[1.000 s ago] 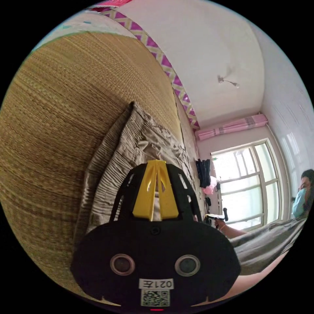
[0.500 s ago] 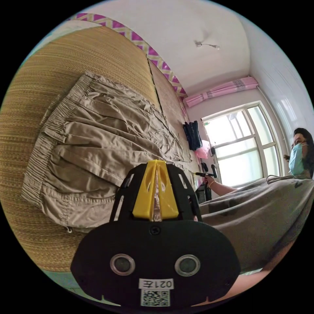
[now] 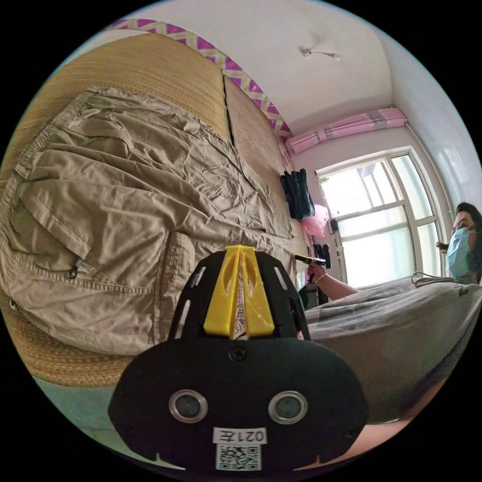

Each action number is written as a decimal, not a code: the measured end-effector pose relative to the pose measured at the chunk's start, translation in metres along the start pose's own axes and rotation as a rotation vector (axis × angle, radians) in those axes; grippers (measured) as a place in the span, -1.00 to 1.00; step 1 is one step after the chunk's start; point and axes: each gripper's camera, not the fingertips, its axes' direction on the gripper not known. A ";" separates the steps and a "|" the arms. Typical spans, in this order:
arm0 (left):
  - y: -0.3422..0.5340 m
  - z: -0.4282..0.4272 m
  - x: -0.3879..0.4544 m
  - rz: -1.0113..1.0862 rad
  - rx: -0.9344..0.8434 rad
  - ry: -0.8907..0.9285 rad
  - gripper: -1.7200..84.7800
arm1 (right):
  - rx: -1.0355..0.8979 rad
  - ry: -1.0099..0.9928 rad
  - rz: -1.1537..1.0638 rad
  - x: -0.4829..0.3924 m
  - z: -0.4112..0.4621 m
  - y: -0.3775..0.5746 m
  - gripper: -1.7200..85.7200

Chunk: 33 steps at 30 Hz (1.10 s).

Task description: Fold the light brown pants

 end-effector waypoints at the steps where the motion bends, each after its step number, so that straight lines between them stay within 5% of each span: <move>1: 0.002 0.005 0.004 -0.002 -0.004 -0.005 -0.98 | 0.018 0.003 -0.016 0.004 0.004 -0.004 -0.98; 9: 0.034 0.043 0.041 -0.046 0.024 -0.023 -0.98 | 0.074 -0.003 -0.143 0.013 0.019 -0.004 -0.97; 14: 0.066 0.029 0.031 -0.120 0.095 -0.052 -0.98 | 0.153 -0.247 -0.035 0.045 0.009 0.071 -0.96; 24: 0.143 -0.040 -0.066 -0.570 0.370 -0.056 -0.72 | 0.171 -1.009 0.805 0.039 0.124 0.293 -0.77; 33: 0.163 -0.042 -0.102 -0.690 0.388 0.068 -0.60 | 0.280 -1.067 1.113 -0.043 0.194 0.363 -0.75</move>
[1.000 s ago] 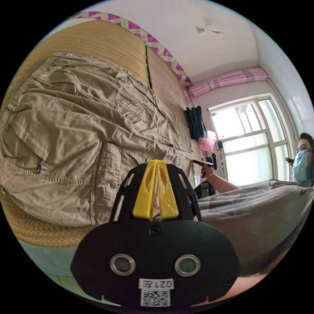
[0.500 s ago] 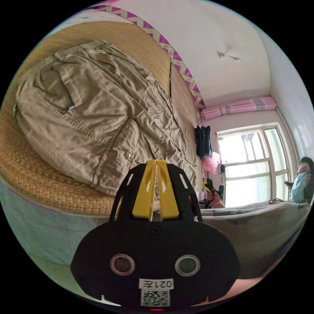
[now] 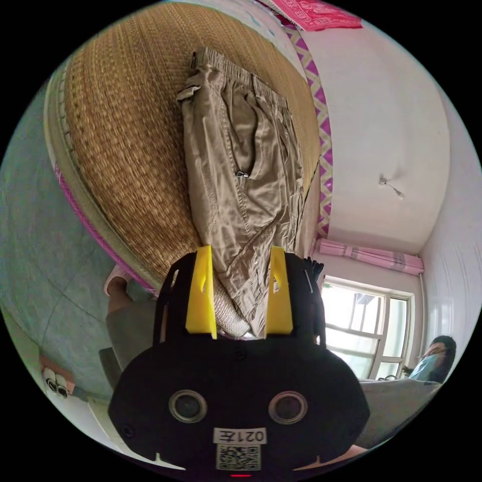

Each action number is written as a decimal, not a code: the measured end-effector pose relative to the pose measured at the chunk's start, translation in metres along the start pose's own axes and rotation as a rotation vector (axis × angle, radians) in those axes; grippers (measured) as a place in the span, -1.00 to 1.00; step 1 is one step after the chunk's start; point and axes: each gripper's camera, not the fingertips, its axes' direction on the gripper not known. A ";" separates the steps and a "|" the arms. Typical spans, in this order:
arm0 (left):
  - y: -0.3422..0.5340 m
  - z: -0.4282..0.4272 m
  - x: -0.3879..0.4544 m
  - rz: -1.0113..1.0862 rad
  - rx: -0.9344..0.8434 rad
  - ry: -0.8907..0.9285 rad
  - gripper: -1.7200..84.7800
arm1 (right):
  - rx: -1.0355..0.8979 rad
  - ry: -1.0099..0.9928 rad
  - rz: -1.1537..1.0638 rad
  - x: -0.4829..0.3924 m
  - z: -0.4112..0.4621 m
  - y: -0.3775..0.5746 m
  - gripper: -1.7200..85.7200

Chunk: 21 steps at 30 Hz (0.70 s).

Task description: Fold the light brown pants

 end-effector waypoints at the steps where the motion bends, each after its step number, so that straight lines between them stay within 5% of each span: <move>1: -0.001 -0.001 -0.001 -0.002 0.001 0.004 -0.60 | 0.014 0.018 -0.005 0.001 0.000 0.009 -0.75; 21: -0.051 -0.023 -0.028 -0.010 0.134 -0.033 -0.66 | 0.056 0.035 -0.044 0.015 0.069 0.071 -0.83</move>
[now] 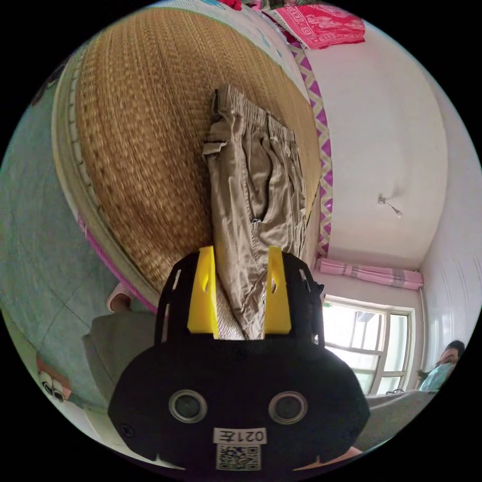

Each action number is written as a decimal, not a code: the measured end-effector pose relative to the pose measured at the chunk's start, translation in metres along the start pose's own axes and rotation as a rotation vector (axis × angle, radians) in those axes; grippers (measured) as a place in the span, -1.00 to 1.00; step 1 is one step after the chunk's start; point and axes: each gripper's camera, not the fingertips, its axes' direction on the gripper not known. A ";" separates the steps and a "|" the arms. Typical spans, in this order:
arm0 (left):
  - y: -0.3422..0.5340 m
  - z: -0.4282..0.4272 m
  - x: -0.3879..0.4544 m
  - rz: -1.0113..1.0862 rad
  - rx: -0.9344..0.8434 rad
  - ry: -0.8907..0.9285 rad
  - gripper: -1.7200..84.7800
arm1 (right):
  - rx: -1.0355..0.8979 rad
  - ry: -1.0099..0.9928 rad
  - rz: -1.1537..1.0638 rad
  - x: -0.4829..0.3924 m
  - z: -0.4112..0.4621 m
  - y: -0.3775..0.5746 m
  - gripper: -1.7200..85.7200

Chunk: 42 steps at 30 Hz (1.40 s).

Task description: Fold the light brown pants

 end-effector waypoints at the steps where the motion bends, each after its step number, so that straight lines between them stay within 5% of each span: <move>1: -0.005 0.000 0.000 -0.001 0.009 -0.003 -0.66 | 0.002 0.009 -0.009 -0.003 0.002 0.003 -0.83; 10: -0.048 -0.008 -0.003 0.026 -0.034 0.029 -0.78 | 0.060 0.156 0.026 0.009 0.005 0.021 -0.82; 26: -0.110 -0.029 0.037 0.043 -0.169 -0.035 -0.98 | 0.106 0.021 0.047 0.019 0.044 0.016 -0.96; 32: -0.137 -0.041 0.121 0.064 -0.206 -0.081 -0.98 | 0.000 -0.146 -0.094 -0.052 0.044 -0.013 -0.97; 42: -0.256 0.042 0.343 0.337 -0.308 -0.470 -0.98 | -0.192 -0.098 -0.276 -0.208 0.159 -0.157 -0.98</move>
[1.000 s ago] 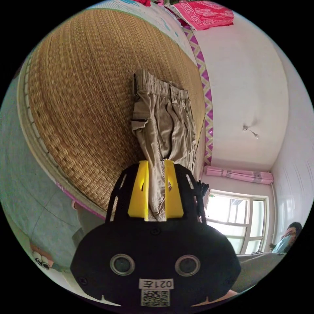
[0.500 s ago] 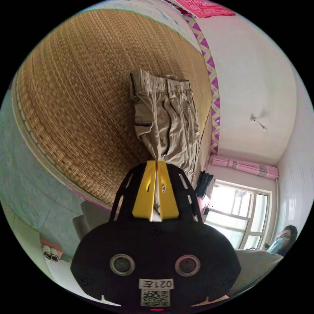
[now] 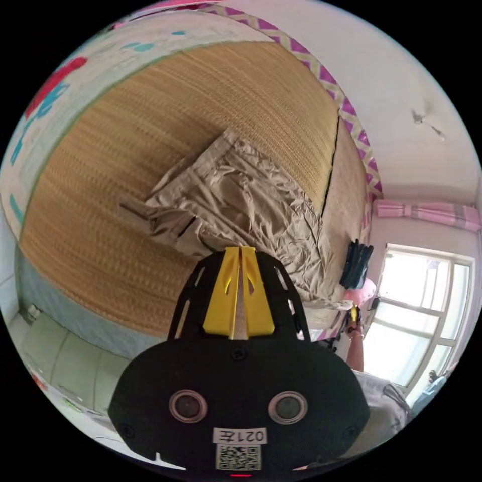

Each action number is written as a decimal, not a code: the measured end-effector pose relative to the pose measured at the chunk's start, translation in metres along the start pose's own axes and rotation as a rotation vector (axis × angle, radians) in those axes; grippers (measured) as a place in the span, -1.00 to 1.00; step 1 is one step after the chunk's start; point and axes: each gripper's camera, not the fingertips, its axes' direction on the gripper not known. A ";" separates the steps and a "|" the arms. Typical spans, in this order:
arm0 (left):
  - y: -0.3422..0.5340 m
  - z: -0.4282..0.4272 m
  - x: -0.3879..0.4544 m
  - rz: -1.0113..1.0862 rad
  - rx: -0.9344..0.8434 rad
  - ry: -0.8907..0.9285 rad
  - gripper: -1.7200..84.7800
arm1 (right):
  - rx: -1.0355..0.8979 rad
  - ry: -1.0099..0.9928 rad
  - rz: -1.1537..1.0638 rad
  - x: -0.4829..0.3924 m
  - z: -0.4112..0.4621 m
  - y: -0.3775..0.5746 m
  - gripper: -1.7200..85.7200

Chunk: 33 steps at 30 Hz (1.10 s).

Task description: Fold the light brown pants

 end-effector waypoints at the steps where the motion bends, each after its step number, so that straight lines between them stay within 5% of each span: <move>1: -0.016 0.002 0.010 0.010 -0.008 -0.018 -0.98 | -0.014 0.024 -0.002 -0.005 0.017 -0.024 -0.97; 9: -0.202 0.075 0.092 0.009 -0.157 -0.146 -0.98 | -0.060 0.220 0.057 -0.001 0.113 -0.146 -0.97; 16: -0.278 0.113 0.107 0.067 -0.232 -0.227 -0.98 | -0.042 0.277 0.126 0.023 0.138 -0.192 -0.98; 26: -0.284 0.105 0.048 0.042 -0.133 0.092 -0.86 | -0.034 0.251 0.106 0.019 0.120 -0.234 -0.86; 30: -0.264 0.065 0.006 -0.017 0.130 0.395 -0.78 | 0.039 0.255 0.045 -0.010 0.085 -0.252 -0.82; 33: -0.238 0.043 0.000 0.084 0.212 0.414 -0.83 | -0.001 0.324 -0.089 -0.043 0.070 -0.250 -0.85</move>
